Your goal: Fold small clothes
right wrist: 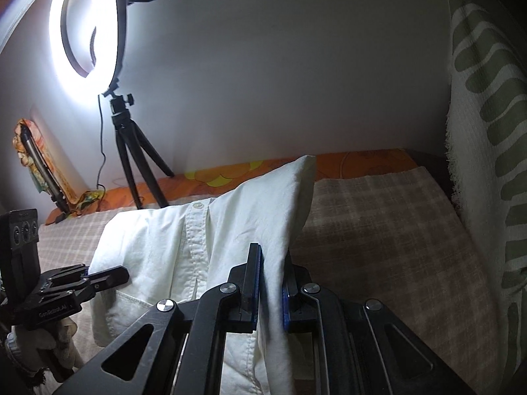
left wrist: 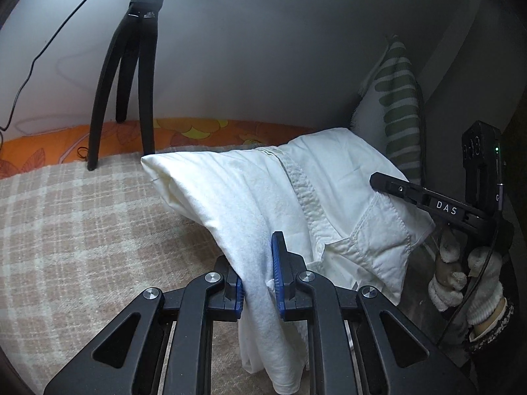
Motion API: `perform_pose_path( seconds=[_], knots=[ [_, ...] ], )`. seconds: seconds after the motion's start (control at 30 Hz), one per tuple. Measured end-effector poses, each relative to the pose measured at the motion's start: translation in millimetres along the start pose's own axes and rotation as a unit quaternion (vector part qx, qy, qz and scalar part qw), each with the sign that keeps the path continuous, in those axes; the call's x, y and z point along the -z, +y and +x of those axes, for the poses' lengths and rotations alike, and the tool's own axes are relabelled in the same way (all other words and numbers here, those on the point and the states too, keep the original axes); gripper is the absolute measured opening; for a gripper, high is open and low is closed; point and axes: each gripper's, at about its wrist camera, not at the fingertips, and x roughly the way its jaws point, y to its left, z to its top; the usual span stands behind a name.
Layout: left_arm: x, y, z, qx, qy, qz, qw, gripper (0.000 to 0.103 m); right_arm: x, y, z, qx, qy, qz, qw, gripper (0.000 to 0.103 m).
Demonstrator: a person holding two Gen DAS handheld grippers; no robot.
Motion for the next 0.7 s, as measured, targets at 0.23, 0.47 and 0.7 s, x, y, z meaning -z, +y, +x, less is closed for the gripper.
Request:
perform_pose_path(
  seconds=[0.23, 0.47, 0.7],
  knots=[
    [-6.0, -11.2, 9.8, -0.042, 0.002, 0.036, 0.9985, 0.013, 2.9, -10.0, 16.1, 0.026, 0.016, -0.007, 0.999, 0.008],
    [-9.3, -23.9, 11.9, -0.075, 0.006, 0.061, 0.9953, 0.023, 5.0, -13.0, 14.2, 0.093, 0.021, -0.016, 0.995, 0.034],
    [-8.0, -33.2, -2.8, -0.092, -0.001, 0.09, 0.9917, 0.049, 2.5, -8.5, -15.2, 0.098, -0.009, -0.012, 0.995, 0.072]
  ],
)
